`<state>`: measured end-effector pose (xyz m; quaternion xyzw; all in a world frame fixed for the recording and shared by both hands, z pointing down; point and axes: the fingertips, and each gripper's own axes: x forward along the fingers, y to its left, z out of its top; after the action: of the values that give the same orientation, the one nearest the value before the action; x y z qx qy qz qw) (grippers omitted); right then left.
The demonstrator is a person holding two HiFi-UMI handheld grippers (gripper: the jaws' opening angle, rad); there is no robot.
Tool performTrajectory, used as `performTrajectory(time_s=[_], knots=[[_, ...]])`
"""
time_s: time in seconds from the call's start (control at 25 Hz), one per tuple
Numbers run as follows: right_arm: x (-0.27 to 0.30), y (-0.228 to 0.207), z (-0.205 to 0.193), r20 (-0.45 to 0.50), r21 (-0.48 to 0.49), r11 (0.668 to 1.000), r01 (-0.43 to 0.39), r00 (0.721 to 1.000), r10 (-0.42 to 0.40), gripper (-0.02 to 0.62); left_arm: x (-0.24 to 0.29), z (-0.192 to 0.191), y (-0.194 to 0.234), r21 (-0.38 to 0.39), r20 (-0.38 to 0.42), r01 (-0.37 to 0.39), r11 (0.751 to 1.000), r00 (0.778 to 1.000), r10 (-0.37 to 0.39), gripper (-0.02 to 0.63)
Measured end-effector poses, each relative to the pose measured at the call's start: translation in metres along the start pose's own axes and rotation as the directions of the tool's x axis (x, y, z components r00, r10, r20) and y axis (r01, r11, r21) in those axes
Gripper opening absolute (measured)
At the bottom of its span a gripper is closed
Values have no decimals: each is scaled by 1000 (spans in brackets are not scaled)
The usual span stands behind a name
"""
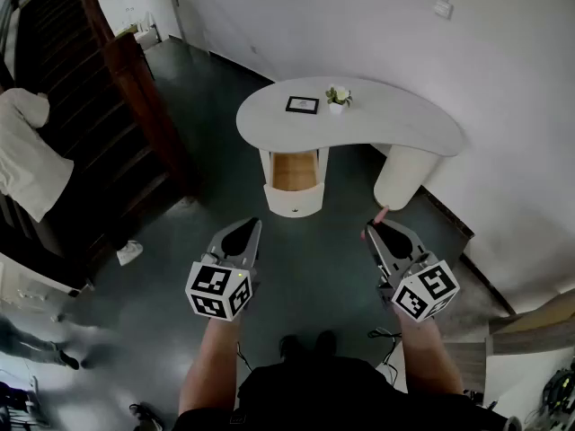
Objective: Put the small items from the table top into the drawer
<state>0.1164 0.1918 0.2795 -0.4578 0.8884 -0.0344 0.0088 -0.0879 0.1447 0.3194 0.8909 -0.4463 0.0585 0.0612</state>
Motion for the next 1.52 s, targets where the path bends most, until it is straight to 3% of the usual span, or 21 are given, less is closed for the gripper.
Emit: performTrajectory(time_s=[0.36,0.92,1.2,1.52], knots=[[-4,-5,1,19,0,1000,-22,1000,22,43,4,-4,-10,5,-13,-2,1000,1000,2,11],[-36,-37,1,79,88,992,-95,993,88,44,23,-2,-54,28,-41,-11,1000,999,12,11],[-19,-61,-10,51,124,988,-96,995,90,44,43,-12,-37,-10,-41,-36,999,999,36,11],[59,-92,-21,3,119,987,-107,994,108,44,94,-22,27,-51,-31,-57,997,998,56,11]])
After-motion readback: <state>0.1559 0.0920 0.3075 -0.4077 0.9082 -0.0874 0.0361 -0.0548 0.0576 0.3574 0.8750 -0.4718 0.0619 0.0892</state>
